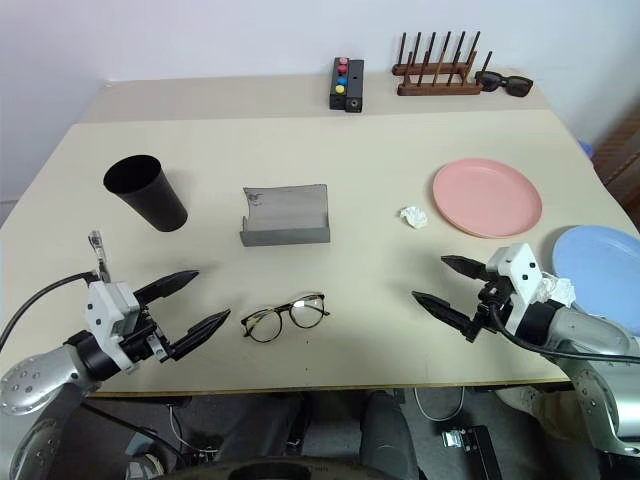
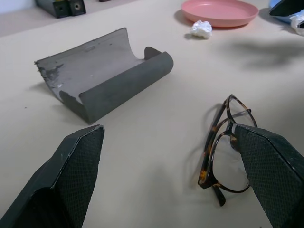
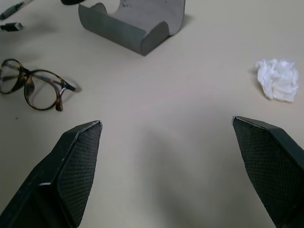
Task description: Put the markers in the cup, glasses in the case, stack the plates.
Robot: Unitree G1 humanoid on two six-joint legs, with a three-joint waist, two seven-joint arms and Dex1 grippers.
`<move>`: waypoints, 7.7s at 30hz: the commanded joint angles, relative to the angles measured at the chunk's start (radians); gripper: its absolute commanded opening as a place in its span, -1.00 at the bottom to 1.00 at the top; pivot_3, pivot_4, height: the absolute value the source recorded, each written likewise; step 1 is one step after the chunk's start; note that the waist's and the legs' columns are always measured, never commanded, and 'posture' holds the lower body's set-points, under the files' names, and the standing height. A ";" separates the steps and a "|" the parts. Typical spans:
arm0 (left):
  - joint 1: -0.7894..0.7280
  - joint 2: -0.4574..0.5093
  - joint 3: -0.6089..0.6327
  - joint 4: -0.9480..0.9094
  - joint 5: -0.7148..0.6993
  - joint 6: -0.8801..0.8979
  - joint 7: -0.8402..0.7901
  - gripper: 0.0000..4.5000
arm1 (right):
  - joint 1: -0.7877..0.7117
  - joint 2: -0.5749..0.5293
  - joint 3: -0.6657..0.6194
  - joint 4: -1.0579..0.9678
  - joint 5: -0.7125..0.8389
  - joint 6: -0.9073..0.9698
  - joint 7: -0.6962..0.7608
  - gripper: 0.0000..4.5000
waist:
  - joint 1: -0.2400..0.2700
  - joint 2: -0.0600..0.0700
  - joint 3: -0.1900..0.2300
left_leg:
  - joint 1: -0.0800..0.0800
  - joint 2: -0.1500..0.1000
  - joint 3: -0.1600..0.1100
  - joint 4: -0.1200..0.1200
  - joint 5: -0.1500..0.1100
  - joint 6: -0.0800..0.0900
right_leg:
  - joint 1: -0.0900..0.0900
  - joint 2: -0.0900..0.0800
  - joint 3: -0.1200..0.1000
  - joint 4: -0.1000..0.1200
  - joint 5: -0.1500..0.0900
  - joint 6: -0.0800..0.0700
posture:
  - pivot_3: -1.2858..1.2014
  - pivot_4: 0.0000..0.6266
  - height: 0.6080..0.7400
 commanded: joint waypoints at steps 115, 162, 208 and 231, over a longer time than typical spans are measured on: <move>-0.175 0.131 0.075 0.164 0.308 0.028 0.073 -0.66 | -0.716 0.099 0.458 0.425 -0.192 -0.280 0.484 1.00 | -0.034 0.013 -0.004 | -0.001 0.001 0.000 -0.001 0.003 -0.010 | -0.010 0.000 0.001 0.012 0.001 0.000 | 0.03 -0.52 1.00; -0.346 0.511 -0.122 0.696 0.399 -0.151 -0.431 0.98 | -0.666 0.105 0.446 0.387 -0.198 -0.290 0.437 1.00 | -0.028 0.014 -0.004 | -0.003 0.000 0.000 -0.001 0.002 -0.008 | -0.012 0.001 0.001 0.013 0.001 0.000 | 0.03 -0.52 1.00; -0.606 -0.075 -0.061 0.406 0.297 -0.097 0.216 -0.99 | -0.805 0.292 0.397 0.493 -0.150 -0.329 0.318 1.00 | -0.030 0.011 -0.005 | -0.003 0.000 0.000 0.002 0.005 -0.013 | -0.012 0.001 0.001 0.015 0.001 0.000 | 0.03 -0.52 1.00; -0.872 -0.116 0.193 0.464 0.117 -0.146 0.459 -0.99 | -0.938 0.432 0.421 0.762 -0.192 -0.489 0.413 1.00 | -0.062 0.009 -0.006 | -0.004 0.000 -0.001 0.002 0.005 -0.013 | -0.013 0.001 0.000 0.015 0.001 0.000 | 0.03 -0.52 1.00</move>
